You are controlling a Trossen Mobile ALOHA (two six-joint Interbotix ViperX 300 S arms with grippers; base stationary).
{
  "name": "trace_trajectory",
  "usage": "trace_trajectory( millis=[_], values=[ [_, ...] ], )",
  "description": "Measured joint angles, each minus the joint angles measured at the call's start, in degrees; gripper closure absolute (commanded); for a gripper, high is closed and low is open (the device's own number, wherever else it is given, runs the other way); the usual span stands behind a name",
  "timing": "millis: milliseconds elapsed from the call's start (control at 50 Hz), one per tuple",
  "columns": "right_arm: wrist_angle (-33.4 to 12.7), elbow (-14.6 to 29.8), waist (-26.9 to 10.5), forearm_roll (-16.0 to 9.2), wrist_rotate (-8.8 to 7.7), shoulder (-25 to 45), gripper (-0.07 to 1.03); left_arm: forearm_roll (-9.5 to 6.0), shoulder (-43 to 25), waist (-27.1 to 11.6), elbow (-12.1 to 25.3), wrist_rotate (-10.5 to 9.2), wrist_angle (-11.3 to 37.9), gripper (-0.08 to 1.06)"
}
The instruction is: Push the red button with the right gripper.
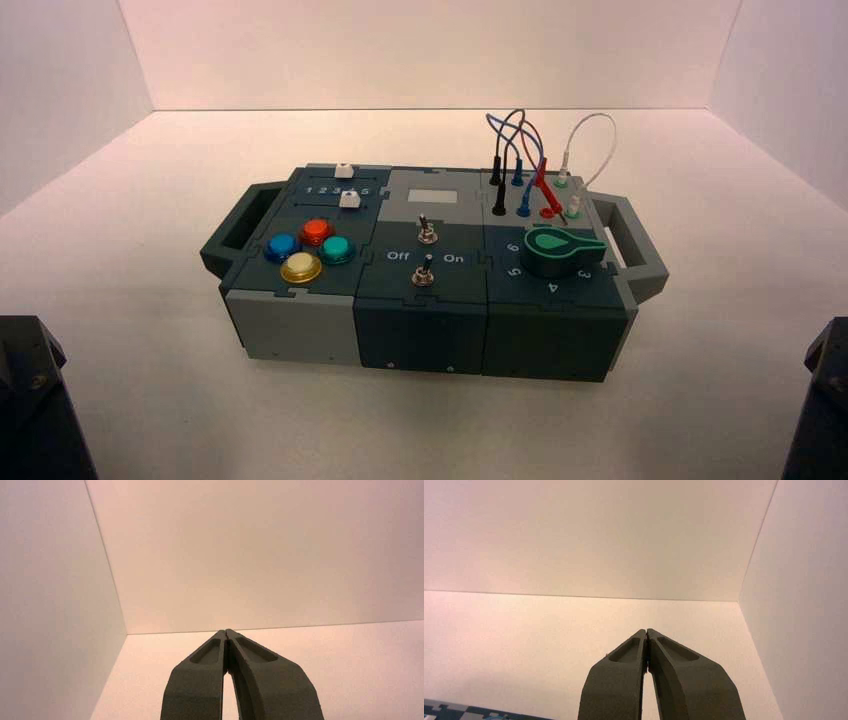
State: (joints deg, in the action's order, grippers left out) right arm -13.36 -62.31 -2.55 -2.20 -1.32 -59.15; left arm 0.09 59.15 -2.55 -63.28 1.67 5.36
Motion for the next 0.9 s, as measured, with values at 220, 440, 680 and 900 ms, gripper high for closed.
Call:
trace_trajectory(
  millis=[220,440,680,900],
  values=[
    [-0.09,0.09,0.00,-0.09,-0.09,0.09,0.99,0.00,0.00,0.00,0.00,0.00,0.00,1.01],
    [-0.79,0.00,-0.09,-0.18,-0.09,0.09,0.99,0.00,0.00,0.00,0.00,0.00,0.53,1.01],
    [-3.96,0.00,-2.11,-0.79,-0.09,0.88,0.99,-0.09,-0.97,-3.34,1.41,0.00,8.44,1.01],
    [-6.33,0.35,-3.52,-0.79,-0.09,2.99,0.99,-0.18,-1.05,-10.20,4.22,0.00,20.65,1.01]
  ],
)
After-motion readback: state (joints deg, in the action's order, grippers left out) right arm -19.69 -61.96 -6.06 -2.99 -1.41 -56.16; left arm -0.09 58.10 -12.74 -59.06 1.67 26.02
